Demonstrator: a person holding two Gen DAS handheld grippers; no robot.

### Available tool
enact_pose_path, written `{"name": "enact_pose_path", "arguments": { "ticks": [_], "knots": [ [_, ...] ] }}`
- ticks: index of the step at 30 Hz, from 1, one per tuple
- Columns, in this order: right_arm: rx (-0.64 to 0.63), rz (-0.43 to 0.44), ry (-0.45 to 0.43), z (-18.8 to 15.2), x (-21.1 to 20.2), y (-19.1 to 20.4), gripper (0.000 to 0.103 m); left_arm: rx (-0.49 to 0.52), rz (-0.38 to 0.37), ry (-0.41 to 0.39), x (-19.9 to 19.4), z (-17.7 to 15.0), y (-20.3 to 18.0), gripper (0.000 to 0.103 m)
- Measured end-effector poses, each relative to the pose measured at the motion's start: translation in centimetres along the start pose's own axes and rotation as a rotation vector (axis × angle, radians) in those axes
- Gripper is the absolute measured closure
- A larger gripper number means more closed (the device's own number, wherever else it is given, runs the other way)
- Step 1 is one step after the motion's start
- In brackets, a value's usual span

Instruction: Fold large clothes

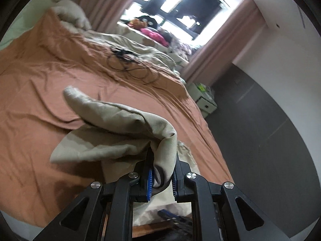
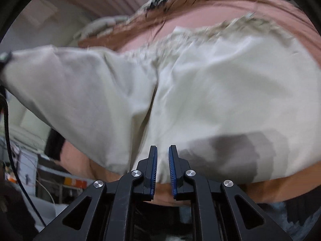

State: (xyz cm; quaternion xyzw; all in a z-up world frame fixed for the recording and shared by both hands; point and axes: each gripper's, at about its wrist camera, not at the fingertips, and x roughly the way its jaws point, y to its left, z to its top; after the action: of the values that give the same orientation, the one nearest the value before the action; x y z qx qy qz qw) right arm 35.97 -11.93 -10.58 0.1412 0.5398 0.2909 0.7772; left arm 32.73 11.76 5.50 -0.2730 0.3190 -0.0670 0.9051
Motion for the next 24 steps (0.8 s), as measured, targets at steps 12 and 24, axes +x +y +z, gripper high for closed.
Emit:
{"name": "enact_pose_path", "arguments": {
  "ticks": [12,24],
  "knots": [
    [0.174,0.013,-0.243,1.0,-12.2,-9.9,0.090,0.149,-0.051,0.178,11.9,-2.8,-10.1,0.088],
    [0.296,-0.056,-0.239,-1.5,-13.3,-17.3,0.079,0.245,-0.051,0.449,24.9,-11.8,-15.8,0.073]
  ]
}}
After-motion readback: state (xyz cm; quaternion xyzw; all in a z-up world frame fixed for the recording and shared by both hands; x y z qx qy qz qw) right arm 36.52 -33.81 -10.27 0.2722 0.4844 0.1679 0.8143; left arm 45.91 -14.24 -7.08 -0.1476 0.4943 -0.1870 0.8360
